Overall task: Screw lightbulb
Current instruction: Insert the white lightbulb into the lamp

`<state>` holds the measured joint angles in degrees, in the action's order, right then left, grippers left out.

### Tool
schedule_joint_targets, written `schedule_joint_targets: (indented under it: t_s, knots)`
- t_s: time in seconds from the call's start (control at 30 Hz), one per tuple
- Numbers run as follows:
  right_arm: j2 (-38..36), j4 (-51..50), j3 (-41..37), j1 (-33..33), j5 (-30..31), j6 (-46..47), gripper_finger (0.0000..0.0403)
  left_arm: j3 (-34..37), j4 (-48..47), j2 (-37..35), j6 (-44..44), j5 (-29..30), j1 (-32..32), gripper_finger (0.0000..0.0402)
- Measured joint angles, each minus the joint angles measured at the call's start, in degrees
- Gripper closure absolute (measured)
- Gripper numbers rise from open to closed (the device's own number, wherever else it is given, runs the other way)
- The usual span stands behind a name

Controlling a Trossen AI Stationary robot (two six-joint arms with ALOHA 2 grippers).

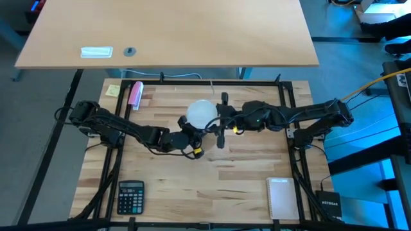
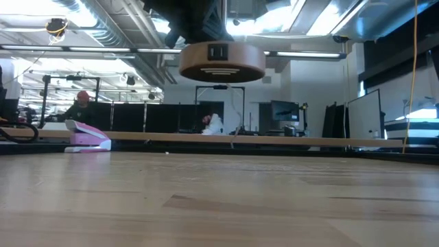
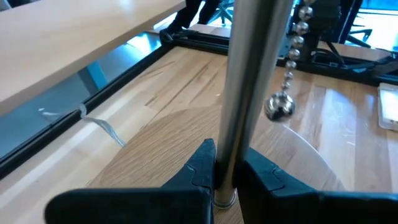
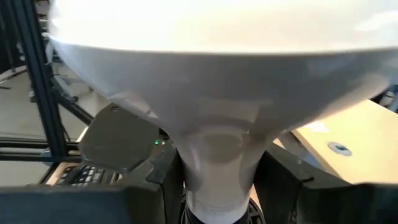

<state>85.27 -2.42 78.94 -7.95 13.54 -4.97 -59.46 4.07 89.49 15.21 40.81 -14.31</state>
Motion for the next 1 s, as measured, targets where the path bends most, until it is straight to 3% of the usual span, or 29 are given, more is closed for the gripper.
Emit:
schedule_joint_targets:
  t_s: [0.17,0.37,0.5,0.83,1.0]
  knots:
    - [0.01,0.51,-0.09,0.12,-3.66,-1.31,0.0246,0.0,-1.26,0.0,-0.69,-0.89,0.02,0.0375]
    - [0.4,-0.66,-0.34,0.14,-4.75,-1.86,0.0151,-0.39,-0.55,-0.03,-0.86,-1.44,0.0,0.0375]
    - [0.27,-0.96,0.59,0.14,-5.26,-2.52,0.0121,-0.37,0.08,-0.09,-1.05,-1.44,0.0,0.0375]
    - [-3.23,-16.31,5.74,0.12,-11.48,-3.29,0.0121,-0.37,0.12,-0.13,-2.06,-4.99,0.0,0.0375]
    - [-7.62,-22.12,6.32,0.24,-12.84,-7.44,0.0121,-0.37,0.26,-0.13,-5.92,-12.3,0.02,0.0375]
